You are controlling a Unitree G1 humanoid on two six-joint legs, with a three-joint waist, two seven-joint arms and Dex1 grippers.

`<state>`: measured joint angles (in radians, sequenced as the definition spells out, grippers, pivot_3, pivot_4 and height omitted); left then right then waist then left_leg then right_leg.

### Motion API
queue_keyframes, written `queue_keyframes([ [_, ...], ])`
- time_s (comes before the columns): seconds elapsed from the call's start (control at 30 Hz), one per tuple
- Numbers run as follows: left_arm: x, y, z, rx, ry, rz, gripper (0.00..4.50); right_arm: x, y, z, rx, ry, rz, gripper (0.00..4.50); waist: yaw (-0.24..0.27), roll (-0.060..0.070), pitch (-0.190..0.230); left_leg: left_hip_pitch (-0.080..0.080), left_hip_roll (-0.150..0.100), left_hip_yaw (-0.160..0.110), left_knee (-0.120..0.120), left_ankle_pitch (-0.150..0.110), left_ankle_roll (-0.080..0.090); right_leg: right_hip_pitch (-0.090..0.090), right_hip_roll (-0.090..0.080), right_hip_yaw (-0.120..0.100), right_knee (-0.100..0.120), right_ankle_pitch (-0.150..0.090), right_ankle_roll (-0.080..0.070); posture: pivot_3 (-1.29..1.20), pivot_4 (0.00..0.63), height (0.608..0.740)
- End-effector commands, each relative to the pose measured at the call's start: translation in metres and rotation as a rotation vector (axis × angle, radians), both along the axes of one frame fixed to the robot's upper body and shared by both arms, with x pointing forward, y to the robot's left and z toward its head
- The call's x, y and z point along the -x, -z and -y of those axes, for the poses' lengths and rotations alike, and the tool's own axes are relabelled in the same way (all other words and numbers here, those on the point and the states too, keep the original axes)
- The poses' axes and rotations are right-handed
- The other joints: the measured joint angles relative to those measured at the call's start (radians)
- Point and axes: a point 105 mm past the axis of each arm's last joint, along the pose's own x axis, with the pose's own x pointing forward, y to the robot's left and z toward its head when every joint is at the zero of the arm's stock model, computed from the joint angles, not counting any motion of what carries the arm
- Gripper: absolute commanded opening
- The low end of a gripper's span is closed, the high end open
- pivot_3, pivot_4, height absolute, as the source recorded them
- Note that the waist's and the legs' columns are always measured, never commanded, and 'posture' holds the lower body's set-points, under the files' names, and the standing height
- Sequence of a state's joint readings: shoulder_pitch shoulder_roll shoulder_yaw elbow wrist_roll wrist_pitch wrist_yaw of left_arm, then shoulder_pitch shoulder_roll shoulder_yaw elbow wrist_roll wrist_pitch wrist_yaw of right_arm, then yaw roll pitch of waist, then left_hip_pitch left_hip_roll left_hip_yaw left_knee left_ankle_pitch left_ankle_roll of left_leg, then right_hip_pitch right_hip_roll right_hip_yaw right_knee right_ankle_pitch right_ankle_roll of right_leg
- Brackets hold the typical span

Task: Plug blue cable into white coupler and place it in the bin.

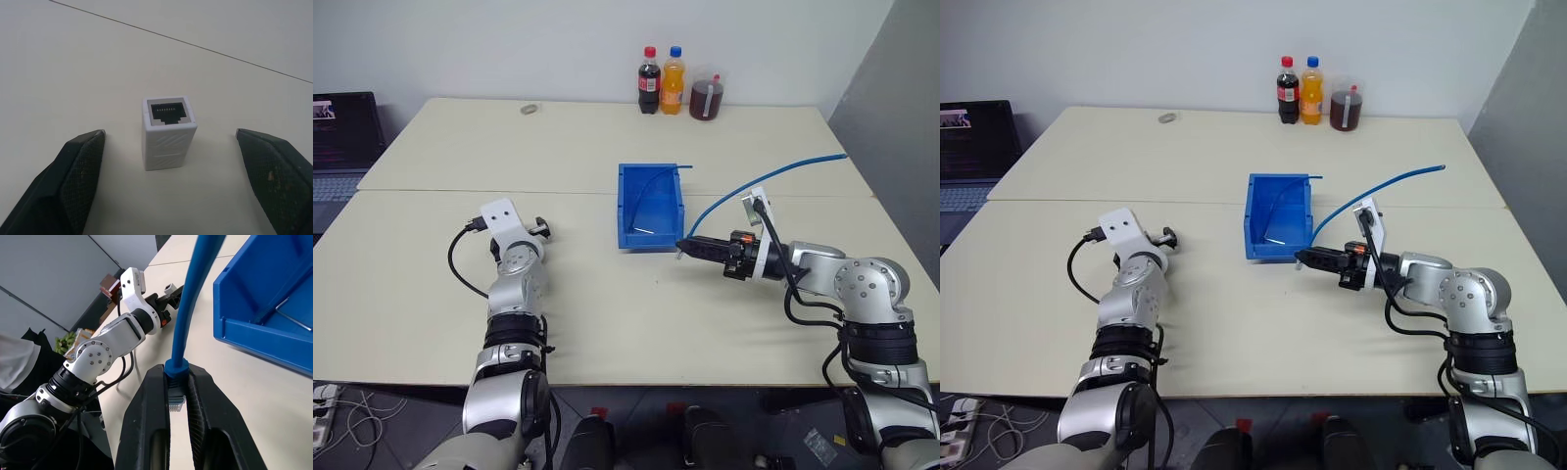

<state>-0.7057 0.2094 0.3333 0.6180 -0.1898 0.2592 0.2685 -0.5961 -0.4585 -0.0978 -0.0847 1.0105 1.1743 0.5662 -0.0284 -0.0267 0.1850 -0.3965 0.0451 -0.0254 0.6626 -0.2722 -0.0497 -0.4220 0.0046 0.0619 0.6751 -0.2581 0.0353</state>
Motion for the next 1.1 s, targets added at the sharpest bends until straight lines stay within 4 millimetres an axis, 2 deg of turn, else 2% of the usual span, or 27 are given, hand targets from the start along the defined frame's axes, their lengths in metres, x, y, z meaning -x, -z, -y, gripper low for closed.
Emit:
queue_keyframes([
  [0.03, 0.002, 0.013, -0.003, -0.005, -0.037, -0.056, 4.32, 0.002, -0.013, 0.003, -0.012, 0.003, 0.054, 0.2, 0.0, 0.0, 0.0, 0.0, 0.0, 0.0, 0.0, 0.0, 0.0, 0.0, 0.0, 0.0, 0.0, 0.0, 0.0, 0.0, 0.15, 0.74],
  [0.23, 0.006, 0.018, 0.003, -0.043, -0.048, -0.084, 3.21, 0.001, -0.014, 0.003, -0.021, 0.012, 0.051, 0.2, -0.001, 0.0, 0.0, 0.0, 0.0, 0.0, 0.0, 0.0, 0.0, 0.0, 0.0, 0.0, 0.0, 0.0, 0.0, 0.0, 0.15, 0.74],
  [0.4, 0.014, 0.028, -0.002, -0.031, -0.103, -0.113, 2.22, 0.004, -0.012, 0.002, -0.009, -0.003, 0.059, 0.2, 0.0, 0.0, 0.0, 0.0, -0.001, 0.0, 0.0, 0.0, 0.0, 0.0, -0.001, 0.0, 0.0, 0.0, 0.0, 0.0, 0.15, 0.74],
  [0.63, 0.005, 0.013, -0.005, -0.085, -0.044, -0.073, 0.78, 0.0, -0.01, 0.002, -0.019, 0.009, 0.051, 0.2, -0.001, 0.0, 0.0, 0.001, -0.001, 0.001, 0.0, 0.0, 0.0, 0.0, -0.001, 0.0, 0.001, 0.0, 0.0, 0.0, 0.15, 0.74],
  [0.87, 0.007, 0.008, -0.012, -0.166, -0.043, -0.075, 0.78, -0.003, -0.008, 0.001, -0.013, 0.022, 0.06, 0.2, -0.002, 0.0, 0.0, 0.001, -0.001, 0.0, 0.0, 0.0, 0.0, 0.0, -0.001, 0.0, 0.002, 0.0, 0.0, 0.0, 0.15, 0.74],
  [0.93, 0.006, 0.004, -0.004, -0.184, 0.046, -0.057, 0.78, -0.002, -0.008, 0.0, -0.01, 0.022, 0.064, 0.2, -0.002, 0.0, 0.0, 0.001, -0.001, 0.0, 0.0, 0.0, 0.0, 0.0, -0.001, 0.0, 0.002, 0.0, 0.0, 0.0, 0.15, 0.74],
  [1.0, 0.006, 0.0, 0.01, -0.172, 0.203, -0.05, 0.78, -0.001, -0.011, 0.001, -0.001, 0.022, 0.082, 0.2, -0.003, 0.0, 0.0, 0.001, -0.001, 0.0, 0.0, 0.0, 0.0, 0.0, -0.001, 0.0, 0.002, 0.0, 0.0, 0.0, 0.15, 0.74],
  [1.1, 0.015, -0.015, 0.028, -0.265, 0.501, -0.061, 0.78, -0.001, -0.02, 0.0, 0.029, 0.011, 0.141, 0.2, -0.005, 0.001, 0.0, 0.001, -0.001, 0.001, -0.001, 0.0, 0.0, 0.0, -0.001, 0.0, 0.002, 0.0, 0.0, 0.0, 0.15, 0.74],
])
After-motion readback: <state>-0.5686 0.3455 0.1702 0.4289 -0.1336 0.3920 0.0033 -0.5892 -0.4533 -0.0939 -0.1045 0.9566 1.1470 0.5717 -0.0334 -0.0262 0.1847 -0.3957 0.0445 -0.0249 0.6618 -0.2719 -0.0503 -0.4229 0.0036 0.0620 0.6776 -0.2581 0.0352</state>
